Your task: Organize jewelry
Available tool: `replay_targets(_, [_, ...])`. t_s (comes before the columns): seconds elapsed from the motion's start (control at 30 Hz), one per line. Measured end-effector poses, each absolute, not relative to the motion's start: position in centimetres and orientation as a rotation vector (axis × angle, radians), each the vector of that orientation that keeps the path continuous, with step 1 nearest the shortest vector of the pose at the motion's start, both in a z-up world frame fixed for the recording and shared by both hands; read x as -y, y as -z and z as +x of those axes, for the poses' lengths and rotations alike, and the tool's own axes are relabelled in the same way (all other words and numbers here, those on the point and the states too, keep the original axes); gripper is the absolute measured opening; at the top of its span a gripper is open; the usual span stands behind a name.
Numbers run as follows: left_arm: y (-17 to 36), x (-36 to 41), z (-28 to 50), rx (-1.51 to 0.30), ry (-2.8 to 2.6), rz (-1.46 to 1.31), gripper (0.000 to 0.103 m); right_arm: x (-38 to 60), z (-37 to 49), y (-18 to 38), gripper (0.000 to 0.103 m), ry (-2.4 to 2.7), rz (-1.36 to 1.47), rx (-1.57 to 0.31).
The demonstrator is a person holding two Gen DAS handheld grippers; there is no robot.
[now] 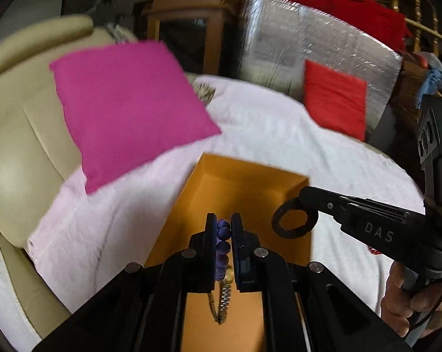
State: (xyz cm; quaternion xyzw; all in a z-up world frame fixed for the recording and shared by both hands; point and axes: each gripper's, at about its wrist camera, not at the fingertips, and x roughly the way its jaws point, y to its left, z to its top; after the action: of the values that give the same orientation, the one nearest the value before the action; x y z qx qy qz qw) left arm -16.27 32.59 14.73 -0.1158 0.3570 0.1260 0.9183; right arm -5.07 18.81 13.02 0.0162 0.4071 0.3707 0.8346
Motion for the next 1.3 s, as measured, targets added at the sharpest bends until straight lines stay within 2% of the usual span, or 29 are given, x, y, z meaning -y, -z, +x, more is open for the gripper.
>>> replay_targets(0.2, [-10.6,-34.9,-15.2,-0.820,-0.282,-0.288,0.010,-21.9,-3.5,-10.2,0.007,-0.705,-0.038,-0.918])
replay_targets(0.43, [-8.6,-36.8,-15.7,-0.880,-0.346,-0.324,0.010,-24.9,-3.9,-8.4,0.008,-0.663,-0.082,-0.985])
replay_targets(0.5, [-8.2,-36.9,-15.7,-0.905,-0.354,-0.328,0.015,-25.0,-3.8,-8.1,0.009,-0.659,-0.047,-1.027])
replay_targets(0.6, [-9.0,-36.9,-16.6,-0.899,-0.387,-0.320,0.043,-24.2,-3.7,-9.1,0.010,-0.648,-0.003,-1.043])
replay_targets(0.63, [-9.7,-36.8,-17.1,-0.883,-0.395,-0.316,0.055,-23.7,-3.8,-10.0,0.010,-0.653,0.010,-1.020])
replay_targets(0.67, [-10.5,-36.8,-17.5,-0.864,-0.399,-0.311,0.059,-23.1,-3.9,-11.1,0.010,-0.654,0.021,-0.997])
replay_targets(0.97, [-19.3,-32.5,-21.6,-0.683,-0.457,-0.204,0.075,-15.6,-5.6,-18.1,0.010,-0.612,0.067,-0.863])
replay_targets(1.23, [-25.0,-26.2,-21.9,-0.609,-0.411,-0.133,0.078,-4.0,-6.1,-24.2,0.010,-0.499,0.088,-0.765])
replay_targets(1.3, [-26.5,-24.1,-21.2,-0.593,-0.395,-0.103,0.078,-0.2,-6.3,-26.0,0.014,-0.471,0.094,-0.737])
